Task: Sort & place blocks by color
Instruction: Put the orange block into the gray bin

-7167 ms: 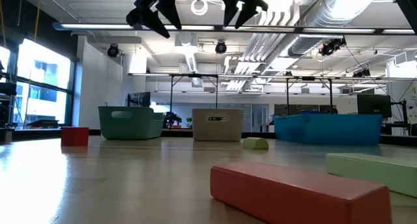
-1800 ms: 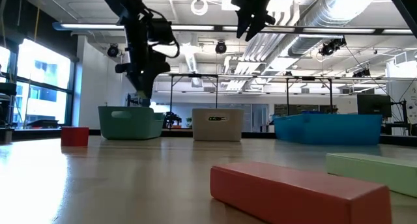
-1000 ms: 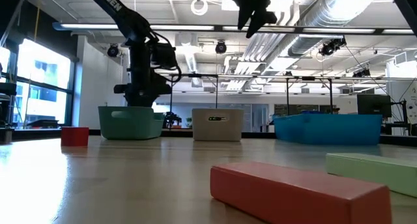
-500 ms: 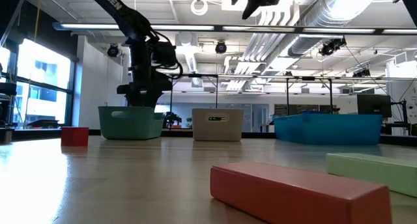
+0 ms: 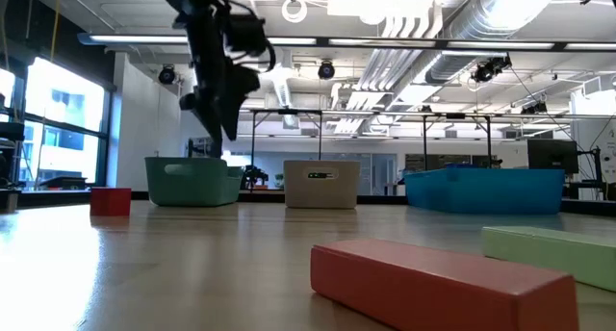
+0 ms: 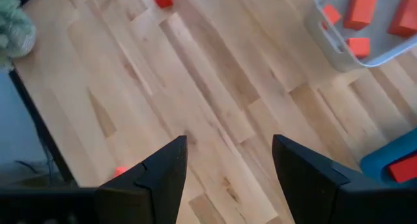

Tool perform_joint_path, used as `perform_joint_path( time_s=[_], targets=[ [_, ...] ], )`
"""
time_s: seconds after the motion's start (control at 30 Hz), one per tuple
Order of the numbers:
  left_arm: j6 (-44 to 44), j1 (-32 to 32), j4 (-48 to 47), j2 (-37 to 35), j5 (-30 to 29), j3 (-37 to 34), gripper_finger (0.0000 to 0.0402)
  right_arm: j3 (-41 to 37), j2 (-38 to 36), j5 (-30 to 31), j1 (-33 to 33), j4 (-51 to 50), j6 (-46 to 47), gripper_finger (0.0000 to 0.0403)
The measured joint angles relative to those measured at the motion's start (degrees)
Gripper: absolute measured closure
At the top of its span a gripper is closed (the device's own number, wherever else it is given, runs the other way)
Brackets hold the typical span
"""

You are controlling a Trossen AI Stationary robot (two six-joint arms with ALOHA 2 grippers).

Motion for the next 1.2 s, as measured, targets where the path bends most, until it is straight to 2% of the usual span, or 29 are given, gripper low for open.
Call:
perform_joint_path(
  time_s=[0.13,0.37,0.53,0.67,0.97,1.2],
  targets=[
    [-3.0,-5.52,-2.18,-3.06,0.03,0.0,0.0188,0.0,0.0,0.2,2.57,0.0,3.41,0.0187],
    [-9.93,-15.86,-4.7,-7.91,0.04,0.0,0.0188,-0.26,0.0,0.97,7.67,0.22,12.29,0.0154],
    [-15.55,-23.16,-6.19,-10.35,-1.55,0.0,0.0188,-3.89,0.03,1.33,11.34,1.14,19.05,0.0147],
    [-19.98,-28.35,-9.4,-11.56,-2.36,-0.02,0.0188,-8.82,0.07,-0.9,13.88,3.15,22.58,0.0147],
    [-28.8,-39.0,-14.1,-11.65,-2.91,-0.02,0.0188,-18.83,0.07,-3.1,17.57,18.26,26.8,0.0146],
    [-33.79,-43.96,-14.13,-11.63,-4.26,-0.02,0.0188,-24.11,0.02,-3.08,19.53,30.79,26.6,0.0146]
  ],
)
